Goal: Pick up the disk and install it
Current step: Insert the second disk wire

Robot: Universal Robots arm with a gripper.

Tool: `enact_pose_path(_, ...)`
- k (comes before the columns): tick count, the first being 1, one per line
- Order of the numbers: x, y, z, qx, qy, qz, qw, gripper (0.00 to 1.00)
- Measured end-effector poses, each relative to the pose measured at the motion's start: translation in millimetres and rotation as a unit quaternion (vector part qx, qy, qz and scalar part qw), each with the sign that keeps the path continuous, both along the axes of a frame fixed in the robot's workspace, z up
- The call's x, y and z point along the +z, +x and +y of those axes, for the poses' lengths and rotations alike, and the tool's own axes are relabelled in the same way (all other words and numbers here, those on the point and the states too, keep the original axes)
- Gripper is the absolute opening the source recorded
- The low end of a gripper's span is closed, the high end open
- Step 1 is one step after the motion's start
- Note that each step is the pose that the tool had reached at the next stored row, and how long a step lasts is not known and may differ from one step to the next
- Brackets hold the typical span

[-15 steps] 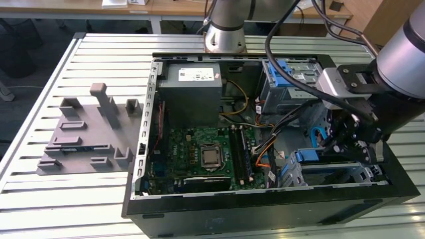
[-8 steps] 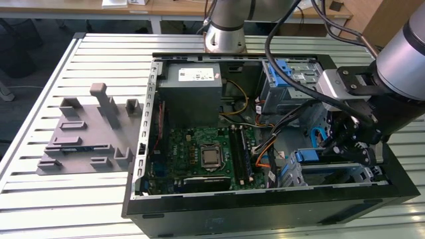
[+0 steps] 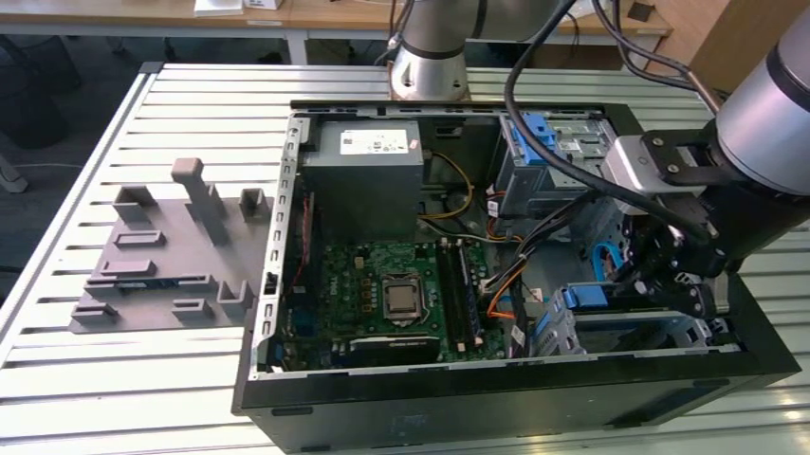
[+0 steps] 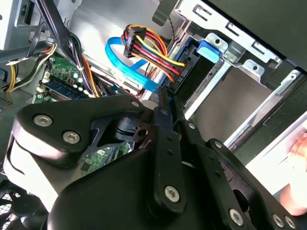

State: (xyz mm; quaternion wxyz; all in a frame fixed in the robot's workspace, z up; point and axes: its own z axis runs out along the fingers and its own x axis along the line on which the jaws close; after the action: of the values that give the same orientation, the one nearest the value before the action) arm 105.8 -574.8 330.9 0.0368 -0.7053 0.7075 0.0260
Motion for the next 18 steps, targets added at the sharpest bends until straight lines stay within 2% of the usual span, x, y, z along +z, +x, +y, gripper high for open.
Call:
enact_pose_path(11,-3.3,0.0,-0.2,0.000,-0.0002,0.0000,1.0000,0.17)
enact_pose_path(12,-3.3,0.0,-0.2,0.000,-0.0001,0.0000,1.0000,0.24)
enact_pose_path(18,0.6,0.0,-0.2,0.000,-0.0002,0.0000,1.0000,0.24)
